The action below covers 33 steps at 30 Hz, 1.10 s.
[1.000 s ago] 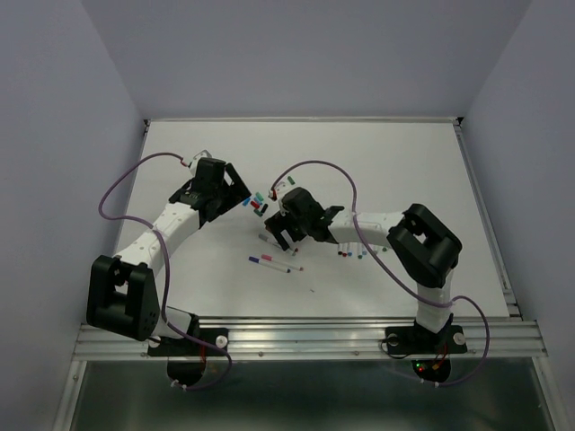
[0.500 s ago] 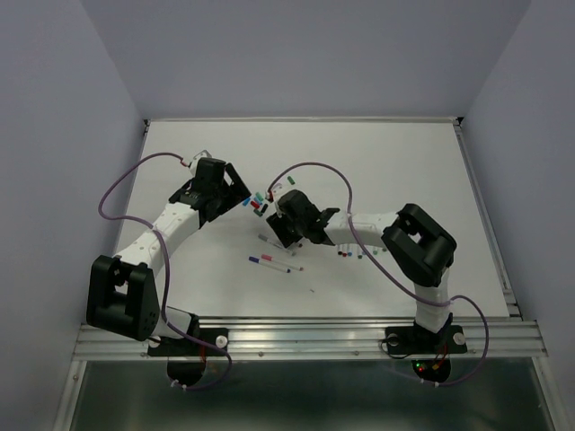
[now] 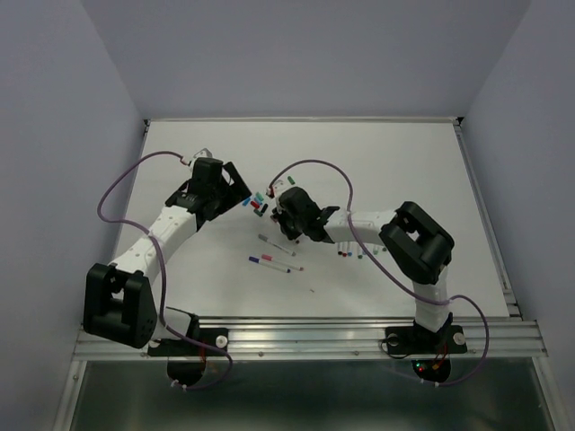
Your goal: Open the pen caps
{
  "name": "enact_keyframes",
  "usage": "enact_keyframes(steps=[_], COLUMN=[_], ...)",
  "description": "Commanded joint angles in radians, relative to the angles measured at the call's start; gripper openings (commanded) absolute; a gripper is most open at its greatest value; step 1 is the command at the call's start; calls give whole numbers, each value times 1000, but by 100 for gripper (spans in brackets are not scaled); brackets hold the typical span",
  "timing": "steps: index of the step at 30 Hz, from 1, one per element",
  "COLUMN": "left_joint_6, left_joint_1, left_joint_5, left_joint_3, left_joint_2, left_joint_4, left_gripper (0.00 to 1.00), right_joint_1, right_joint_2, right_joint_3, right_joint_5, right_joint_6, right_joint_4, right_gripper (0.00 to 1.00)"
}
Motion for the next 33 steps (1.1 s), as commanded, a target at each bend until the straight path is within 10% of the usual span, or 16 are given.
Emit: enact_keyframes(steps=[1,8,33], left_joint_6=[49,59,-27], left_joint_1=[7,-16,-129], left_joint_5=[129,364,407], left_joint_3=[-35,-62,18], left_joint_2=[-61,-57,67], left_joint_4=[93,236,375], left_gripper=[99,99,93], right_joint_1=[-55,-112,-121], right_joint_2=[-26,-259,-510], right_joint_3=[-10,-139,-332], right_joint_5=[33,-178,-349], right_joint_6=[-31,67,187], right_joint_4=[50,220,386], right_gripper=[1,6,1])
